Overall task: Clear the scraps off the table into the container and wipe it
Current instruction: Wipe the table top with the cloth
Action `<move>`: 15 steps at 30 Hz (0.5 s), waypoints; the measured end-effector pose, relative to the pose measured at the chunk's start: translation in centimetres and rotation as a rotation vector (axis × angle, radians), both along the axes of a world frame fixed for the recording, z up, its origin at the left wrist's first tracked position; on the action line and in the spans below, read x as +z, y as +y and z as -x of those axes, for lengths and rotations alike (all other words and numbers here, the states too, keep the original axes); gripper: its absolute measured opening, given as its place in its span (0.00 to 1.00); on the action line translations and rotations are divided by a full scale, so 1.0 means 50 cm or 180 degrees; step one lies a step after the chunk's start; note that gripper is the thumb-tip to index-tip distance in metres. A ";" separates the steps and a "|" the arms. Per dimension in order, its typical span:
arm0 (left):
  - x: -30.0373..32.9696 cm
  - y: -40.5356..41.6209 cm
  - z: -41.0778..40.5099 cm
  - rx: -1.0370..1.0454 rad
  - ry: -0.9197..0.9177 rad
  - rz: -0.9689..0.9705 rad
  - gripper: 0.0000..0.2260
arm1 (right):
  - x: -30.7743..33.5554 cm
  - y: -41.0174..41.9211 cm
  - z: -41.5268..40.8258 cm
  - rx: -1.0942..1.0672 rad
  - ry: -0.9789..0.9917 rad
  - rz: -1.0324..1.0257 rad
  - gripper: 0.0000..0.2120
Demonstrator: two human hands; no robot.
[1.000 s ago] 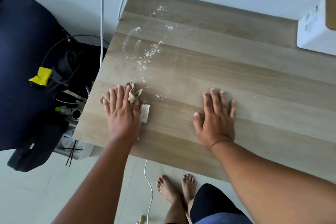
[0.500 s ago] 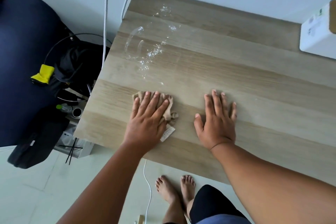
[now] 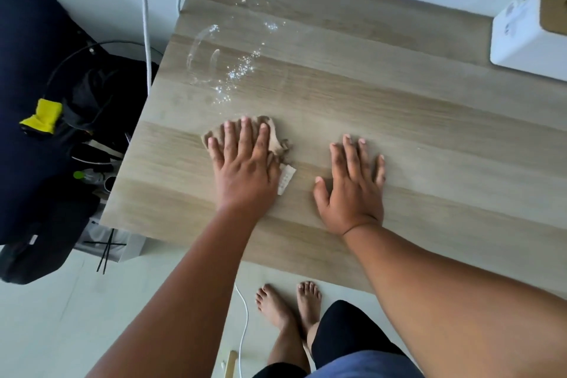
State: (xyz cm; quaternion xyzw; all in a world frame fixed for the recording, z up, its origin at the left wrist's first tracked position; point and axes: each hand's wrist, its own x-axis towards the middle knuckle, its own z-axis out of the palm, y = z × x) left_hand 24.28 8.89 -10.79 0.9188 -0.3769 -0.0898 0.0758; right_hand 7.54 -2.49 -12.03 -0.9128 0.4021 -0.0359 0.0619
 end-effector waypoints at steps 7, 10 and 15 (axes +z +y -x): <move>-0.018 0.144 0.055 -0.0589 -0.0175 0.0146 0.29 | -0.001 0.000 0.002 0.0003 0.0048 0.0002 0.35; -0.010 0.203 0.022 -0.0213 -0.0190 0.0055 0.30 | -0.002 0.001 0.001 -0.0003 -0.0028 -0.0004 0.35; 0.006 0.160 -0.085 0.0772 0.0125 -0.0277 0.33 | -0.004 0.001 0.000 0.0007 0.0013 -0.0001 0.35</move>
